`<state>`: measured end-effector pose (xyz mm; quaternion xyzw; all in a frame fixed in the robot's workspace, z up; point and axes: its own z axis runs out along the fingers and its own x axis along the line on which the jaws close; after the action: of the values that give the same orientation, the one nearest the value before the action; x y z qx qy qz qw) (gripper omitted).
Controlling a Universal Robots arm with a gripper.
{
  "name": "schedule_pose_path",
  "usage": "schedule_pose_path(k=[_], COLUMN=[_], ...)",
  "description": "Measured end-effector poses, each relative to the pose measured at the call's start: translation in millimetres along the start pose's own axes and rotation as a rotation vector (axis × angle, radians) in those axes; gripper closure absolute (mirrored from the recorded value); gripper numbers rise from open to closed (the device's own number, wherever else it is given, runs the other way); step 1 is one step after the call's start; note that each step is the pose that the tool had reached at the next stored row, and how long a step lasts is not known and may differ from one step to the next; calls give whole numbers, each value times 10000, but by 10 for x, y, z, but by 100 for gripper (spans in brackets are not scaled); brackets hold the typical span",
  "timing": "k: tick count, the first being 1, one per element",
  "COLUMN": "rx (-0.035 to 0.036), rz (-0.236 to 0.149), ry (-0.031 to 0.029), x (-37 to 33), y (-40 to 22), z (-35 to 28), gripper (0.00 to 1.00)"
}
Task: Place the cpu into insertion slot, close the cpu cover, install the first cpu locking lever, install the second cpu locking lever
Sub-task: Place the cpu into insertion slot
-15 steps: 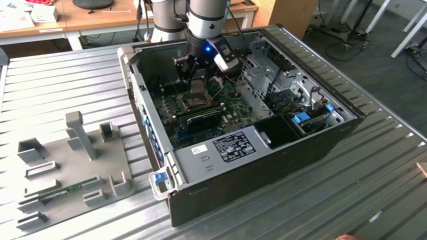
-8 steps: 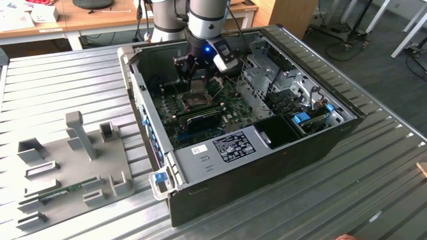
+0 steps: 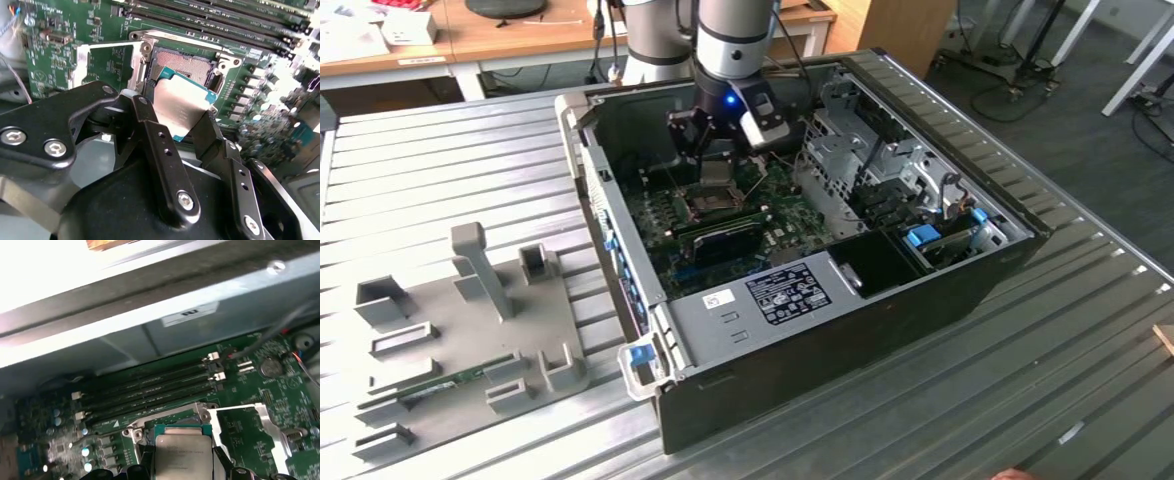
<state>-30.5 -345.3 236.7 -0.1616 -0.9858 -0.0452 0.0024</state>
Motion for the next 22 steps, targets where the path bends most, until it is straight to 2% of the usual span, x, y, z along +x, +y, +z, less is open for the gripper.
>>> schedule_pose_path(k=[6,12,22], rx=[-20,-33,-34], rz=[1026,1794,1848], ry=[-91,-160,-165], x=[0,0,0], y=[-1,-1,-1], z=[4,6,6], gripper=[46,46,46])
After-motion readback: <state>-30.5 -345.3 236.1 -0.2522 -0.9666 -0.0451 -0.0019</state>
